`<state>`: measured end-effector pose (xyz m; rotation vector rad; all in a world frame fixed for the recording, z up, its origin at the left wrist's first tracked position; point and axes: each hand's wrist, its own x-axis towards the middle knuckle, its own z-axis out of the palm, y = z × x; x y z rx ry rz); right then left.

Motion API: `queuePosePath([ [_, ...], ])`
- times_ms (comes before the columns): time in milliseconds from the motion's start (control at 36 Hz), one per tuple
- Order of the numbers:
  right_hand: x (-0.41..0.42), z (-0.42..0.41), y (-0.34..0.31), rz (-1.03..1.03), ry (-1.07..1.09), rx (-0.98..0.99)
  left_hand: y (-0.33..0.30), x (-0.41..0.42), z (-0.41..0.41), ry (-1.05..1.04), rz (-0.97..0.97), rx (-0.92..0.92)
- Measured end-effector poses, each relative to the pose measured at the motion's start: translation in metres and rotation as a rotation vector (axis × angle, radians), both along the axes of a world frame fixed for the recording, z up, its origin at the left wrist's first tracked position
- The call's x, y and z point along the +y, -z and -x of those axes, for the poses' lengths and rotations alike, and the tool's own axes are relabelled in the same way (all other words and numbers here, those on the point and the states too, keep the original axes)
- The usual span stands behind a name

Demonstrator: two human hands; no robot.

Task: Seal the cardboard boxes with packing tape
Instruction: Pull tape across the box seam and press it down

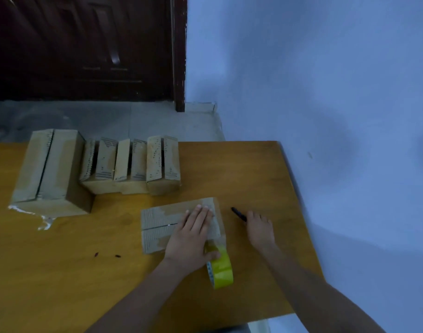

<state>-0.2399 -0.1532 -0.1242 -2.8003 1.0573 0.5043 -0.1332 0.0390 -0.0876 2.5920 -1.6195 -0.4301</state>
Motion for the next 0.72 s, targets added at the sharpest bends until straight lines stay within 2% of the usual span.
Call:
queuePosePath([
  [56, 0.0, 0.015, -0.011, -0.135, 0.058, -0.117, 0.001, 0.001, 0.0, 0.0, 0.011, -0.026],
  [111, 0.003, 0.032, -0.025, -0.183, 0.037, -0.318, -0.002, 0.002, 0.002, -0.021, 0.006, -0.036],
  [194, 0.015, 0.054, -0.046, -0.001, -0.191, -0.543, -0.009, 0.001, 0.003, 0.015, -0.004, -0.061],
  [278, 0.028, 0.069, -0.055, 0.076, -0.413, -0.52, -0.012, 0.002, 0.004, 0.011, 0.018, -0.079],
  [389, 0.038, 0.075, -0.057, 0.136, -0.522, -0.467, -0.015, 0.003, 0.005, 0.0, 0.018, -0.058],
  [611, 0.048, 0.063, -0.056, 0.252, -0.537, -0.494, -0.017, 0.005, 0.005, 0.01, 0.025, -0.051],
  [722, 0.043, 0.062, -0.047, 0.245, -0.411, -0.381, -0.016, 0.005, 0.005, 0.006, 0.034, -0.056],
])
